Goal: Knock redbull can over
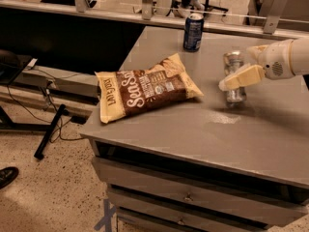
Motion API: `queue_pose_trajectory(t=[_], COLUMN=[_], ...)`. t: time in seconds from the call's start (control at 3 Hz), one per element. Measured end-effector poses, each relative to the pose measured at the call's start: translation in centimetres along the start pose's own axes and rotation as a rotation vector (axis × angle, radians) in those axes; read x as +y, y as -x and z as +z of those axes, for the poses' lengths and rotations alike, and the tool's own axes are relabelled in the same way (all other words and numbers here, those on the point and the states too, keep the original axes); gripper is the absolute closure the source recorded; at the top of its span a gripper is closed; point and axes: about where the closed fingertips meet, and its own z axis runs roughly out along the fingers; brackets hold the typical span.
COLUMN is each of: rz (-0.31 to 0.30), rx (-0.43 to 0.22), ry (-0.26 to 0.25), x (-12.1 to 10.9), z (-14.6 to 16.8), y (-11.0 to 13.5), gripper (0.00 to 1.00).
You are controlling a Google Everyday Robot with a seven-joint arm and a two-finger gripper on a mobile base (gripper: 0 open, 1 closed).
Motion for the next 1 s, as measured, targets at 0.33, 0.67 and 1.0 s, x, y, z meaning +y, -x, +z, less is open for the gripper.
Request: queue_pose_trajectory(t=[0.33, 0.67, 1.0], rz=[0.013, 0.010, -0.033], rx=[-0.051, -0.055, -0.051], ry=[-0.019, -0.010, -0.011], x=[-3.4, -4.3, -5.3], z=[4.1, 3.6, 1.0], y=[1.5, 1.5, 2.3], gripper=[0.00, 0.00, 0.00])
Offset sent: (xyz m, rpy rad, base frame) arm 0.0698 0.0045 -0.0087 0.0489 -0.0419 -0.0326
